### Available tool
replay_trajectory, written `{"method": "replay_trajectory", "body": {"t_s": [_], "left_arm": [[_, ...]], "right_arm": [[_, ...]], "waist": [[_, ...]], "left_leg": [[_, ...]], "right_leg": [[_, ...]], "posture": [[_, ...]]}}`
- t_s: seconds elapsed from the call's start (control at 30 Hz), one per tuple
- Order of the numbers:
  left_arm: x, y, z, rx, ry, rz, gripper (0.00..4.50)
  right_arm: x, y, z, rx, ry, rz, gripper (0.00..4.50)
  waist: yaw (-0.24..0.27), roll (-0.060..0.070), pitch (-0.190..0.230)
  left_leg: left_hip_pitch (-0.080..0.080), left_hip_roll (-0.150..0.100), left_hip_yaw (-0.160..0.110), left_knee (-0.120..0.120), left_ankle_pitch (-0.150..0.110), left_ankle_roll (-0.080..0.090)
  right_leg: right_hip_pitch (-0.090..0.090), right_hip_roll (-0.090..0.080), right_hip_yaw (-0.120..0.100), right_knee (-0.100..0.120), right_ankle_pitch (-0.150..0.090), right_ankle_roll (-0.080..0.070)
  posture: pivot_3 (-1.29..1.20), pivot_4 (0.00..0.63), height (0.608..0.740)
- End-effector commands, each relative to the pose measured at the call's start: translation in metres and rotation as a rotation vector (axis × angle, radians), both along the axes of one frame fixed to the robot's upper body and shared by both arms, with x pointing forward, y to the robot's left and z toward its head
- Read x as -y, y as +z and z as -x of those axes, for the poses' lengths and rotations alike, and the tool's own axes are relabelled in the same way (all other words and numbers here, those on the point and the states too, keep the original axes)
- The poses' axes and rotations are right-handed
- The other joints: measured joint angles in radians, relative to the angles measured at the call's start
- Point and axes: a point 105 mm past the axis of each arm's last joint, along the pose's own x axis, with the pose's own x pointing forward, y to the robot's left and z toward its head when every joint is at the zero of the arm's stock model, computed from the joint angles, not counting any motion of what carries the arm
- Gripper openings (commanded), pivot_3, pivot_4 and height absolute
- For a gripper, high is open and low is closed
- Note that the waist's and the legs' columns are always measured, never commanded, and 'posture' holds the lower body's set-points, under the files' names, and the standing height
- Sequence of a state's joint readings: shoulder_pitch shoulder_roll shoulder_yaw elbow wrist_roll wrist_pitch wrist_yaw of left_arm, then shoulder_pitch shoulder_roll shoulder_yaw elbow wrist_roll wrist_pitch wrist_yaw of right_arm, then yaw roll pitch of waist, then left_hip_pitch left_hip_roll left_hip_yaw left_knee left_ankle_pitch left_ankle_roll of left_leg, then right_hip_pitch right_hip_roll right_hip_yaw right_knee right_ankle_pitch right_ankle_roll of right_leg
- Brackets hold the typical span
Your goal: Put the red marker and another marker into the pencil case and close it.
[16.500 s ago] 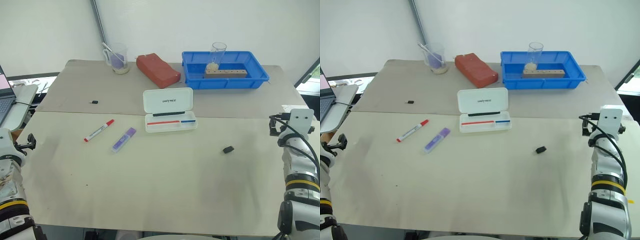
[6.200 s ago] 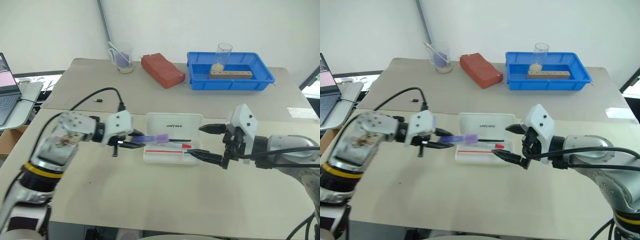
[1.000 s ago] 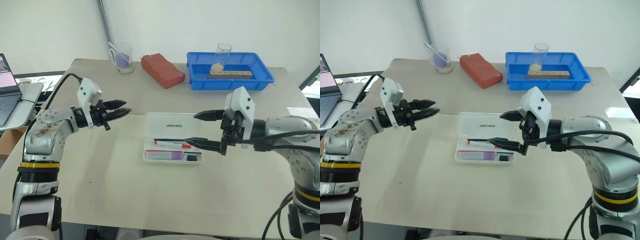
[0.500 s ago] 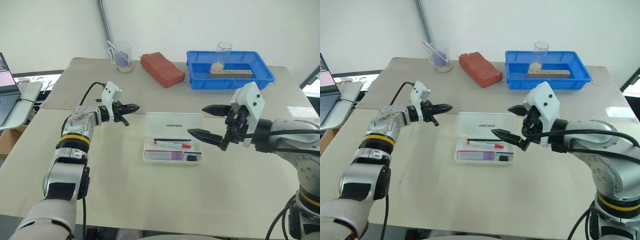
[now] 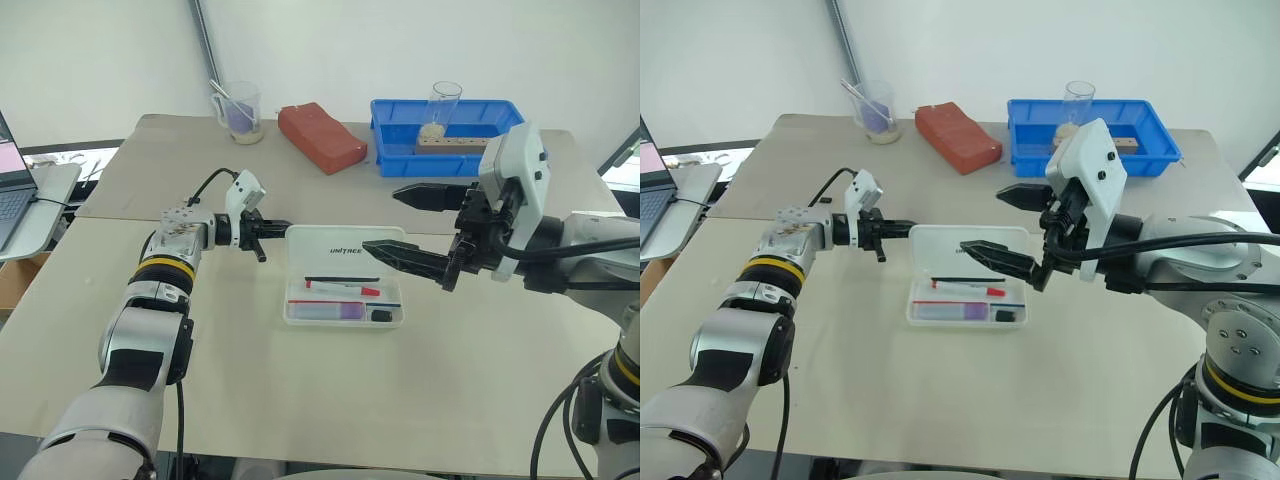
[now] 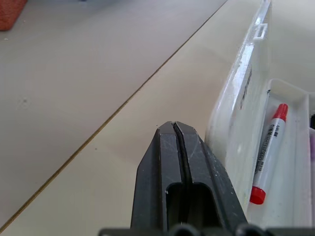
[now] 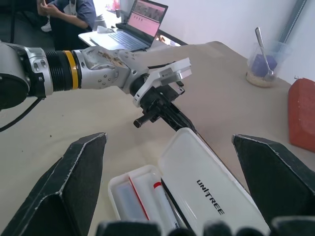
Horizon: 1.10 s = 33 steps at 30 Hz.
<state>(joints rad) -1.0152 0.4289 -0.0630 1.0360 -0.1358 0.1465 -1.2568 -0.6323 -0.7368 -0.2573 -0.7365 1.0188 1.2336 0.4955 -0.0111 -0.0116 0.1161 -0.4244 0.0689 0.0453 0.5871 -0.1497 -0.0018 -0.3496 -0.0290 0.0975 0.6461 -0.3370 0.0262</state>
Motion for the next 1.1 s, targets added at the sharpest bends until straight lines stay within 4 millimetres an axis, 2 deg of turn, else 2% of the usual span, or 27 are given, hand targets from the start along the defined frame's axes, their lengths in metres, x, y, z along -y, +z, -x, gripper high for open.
{"method": "replay_trajectory", "body": {"t_s": [0.03,0.17,0.23,0.43,0.53,0.67,0.83,1.03,1.1], "left_arm": [[0.007,0.025,0.009,0.081,-0.121,-0.017,0.07],[0.011,0.03,0.022,0.091,-0.203,-0.031,0.07],[0.015,0.026,0.04,0.106,-0.3,-0.088,0.07],[0.017,0.003,0.072,0.133,-0.449,-0.257,0.07],[0.017,-0.016,0.087,0.189,-0.533,-0.38,0.07],[0.022,-0.03,0.09,0.231,-0.547,-0.418,0.07],[0.029,-0.047,0.094,0.258,-0.57,-0.462,0.07],[0.025,-0.03,0.085,0.296,-0.529,-0.426,0.07],[0.019,-0.01,0.08,0.291,-0.443,-0.349,0.07]], "right_arm": [[0.0,0.001,0.001,0.02,-0.003,0.027,4.5],[0.003,-0.002,-0.002,0.002,-0.012,0.03,4.5],[0.005,-0.011,-0.002,-0.033,-0.009,0.051,4.5],[0.008,-0.033,0.005,-0.097,0.02,0.127,4.5],[0.011,-0.051,0.009,-0.135,0.025,0.202,4.5],[0.013,-0.065,0.013,-0.15,0.038,0.252,4.5],[0.014,-0.072,0.014,-0.161,0.034,0.25,4.5],[0.018,-0.073,0.013,-0.162,0.021,0.246,4.5],[0.025,-0.075,0.01,-0.165,-0.005,0.251,4.5]], "waist": [[0.0,0.0,0.0],[-0.003,0.001,-0.001],[-0.004,0.002,-0.001],[-0.003,0.002,-0.001],[-0.001,0.003,-0.002],[0.0,0.003,-0.001],[0.0,0.003,-0.002],[-0.002,0.003,-0.002],[-0.002,0.003,-0.002]], "left_leg": [[0.0,0.0,0.0,0.0,0.0,0.0],[0.0,0.0,0.0,0.0,0.0,0.0],[0.0,0.0,0.0,0.0,0.0,0.0],[0.0,0.001,0.0,0.0,0.0,0.0],[0.001,0.001,0.0,0.0,0.0,0.0],[0.001,0.001,0.0,0.001,0.0,0.0],[0.001,0.001,0.0,0.001,0.0,0.0],[0.002,0.001,0.0,0.001,0.0,0.0],[0.002,0.001,0.0,0.001,0.0,0.0]], "right_leg": [[0.0,0.0,0.0,0.0,0.0,0.0],[0.0,0.0,0.0,0.0,0.0,0.0],[0.0,0.0,0.0,0.0,0.0,0.0],[0.0,0.001,0.001,0.0,0.0,-0.001],[0.001,0.001,0.001,0.0,0.0,-0.001],[0.002,0.0,0.001,-0.001,0.0,-0.001],[0.003,0.0,0.001,-0.001,0.0,-0.001],[0.003,0.0,0.001,-0.001,0.0,-0.001],[0.003,0.001,0.001,-0.001,0.0,-0.001]], "posture": [[0.0,0.15,0.74],[0.0,0.15,0.74],[0.0,0.15,0.74],[0.0,0.15,0.74],[0.0,0.15,0.74],[0.0,0.15,0.74],[0.0,0.15,0.74],[0.0,0.15,0.74],[0.0,0.15,0.74]]}}
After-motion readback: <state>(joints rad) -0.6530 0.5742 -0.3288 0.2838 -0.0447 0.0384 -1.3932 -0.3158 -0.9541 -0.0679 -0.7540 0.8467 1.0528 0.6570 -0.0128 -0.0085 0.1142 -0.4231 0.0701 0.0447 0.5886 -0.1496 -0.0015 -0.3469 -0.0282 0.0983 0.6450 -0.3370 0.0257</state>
